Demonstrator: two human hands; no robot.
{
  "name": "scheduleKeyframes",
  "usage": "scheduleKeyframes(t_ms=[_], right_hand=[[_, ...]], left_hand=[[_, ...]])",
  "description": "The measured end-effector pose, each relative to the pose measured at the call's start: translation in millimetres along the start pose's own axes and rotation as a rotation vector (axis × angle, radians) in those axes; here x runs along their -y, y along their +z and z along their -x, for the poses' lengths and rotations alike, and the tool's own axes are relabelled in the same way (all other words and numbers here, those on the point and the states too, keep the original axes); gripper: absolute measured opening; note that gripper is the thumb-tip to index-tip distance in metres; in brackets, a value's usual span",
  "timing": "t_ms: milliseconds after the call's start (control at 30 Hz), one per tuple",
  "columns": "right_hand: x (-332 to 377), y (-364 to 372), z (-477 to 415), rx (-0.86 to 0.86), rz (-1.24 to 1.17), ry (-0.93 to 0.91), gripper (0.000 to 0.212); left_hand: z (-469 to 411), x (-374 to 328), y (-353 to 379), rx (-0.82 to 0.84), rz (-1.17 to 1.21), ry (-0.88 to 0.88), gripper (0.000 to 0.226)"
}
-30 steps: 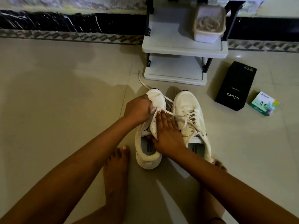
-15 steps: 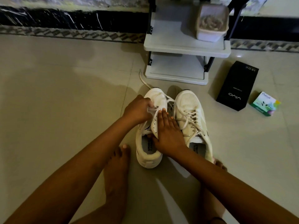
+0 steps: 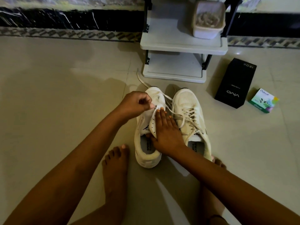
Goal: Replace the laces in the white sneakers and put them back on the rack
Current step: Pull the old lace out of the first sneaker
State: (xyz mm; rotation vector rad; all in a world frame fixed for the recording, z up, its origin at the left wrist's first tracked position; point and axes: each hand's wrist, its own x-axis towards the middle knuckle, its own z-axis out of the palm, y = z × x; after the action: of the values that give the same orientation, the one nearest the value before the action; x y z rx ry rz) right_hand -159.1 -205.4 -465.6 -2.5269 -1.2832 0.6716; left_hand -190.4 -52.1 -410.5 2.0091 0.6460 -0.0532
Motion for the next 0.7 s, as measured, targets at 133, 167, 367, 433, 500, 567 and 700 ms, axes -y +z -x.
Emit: scheduleKeyframes(t_ms=[133,167,367,433,500,567,700], right_hand=[[1.1,-1.1,0.3,0.001,0.0,-0.001,0.086],[0.9,-1.2,0.3,0.002,0.003,0.002,0.086],[0.8,-1.3,0.3,-0.005,0.021,0.012,0.087],[0.8,-0.6,0.3,0.001,0.022,0.011,0.087],[0.5,0.5,0.4,0.005,0.018,0.009,0.088],[0.4,1.2,0.9,-0.001,0.014,-0.001,0.088],[-2.8,-0.7,2.7,0.018,0.054,-0.013,0.088]], left_hand=[[-5.6,13.8,6.9,-0.01,-0.311,-0.004,0.021],[-8.3,15.6,11.0,0.006,-0.423,-0.013,0.027],[-16.3,5.7,26.5,-0.087,-0.845,-0.034,0.029],[-15.6,11.1,24.7,-0.079,-0.811,0.029,0.026],[-14.1,17.3,19.1,-0.057,-0.636,0.052,0.021],[-10.5,19.7,12.9,-0.086,-0.411,0.052,0.012],[-2.0,15.6,11.2,-0.096,-0.007,-0.044,0.008]])
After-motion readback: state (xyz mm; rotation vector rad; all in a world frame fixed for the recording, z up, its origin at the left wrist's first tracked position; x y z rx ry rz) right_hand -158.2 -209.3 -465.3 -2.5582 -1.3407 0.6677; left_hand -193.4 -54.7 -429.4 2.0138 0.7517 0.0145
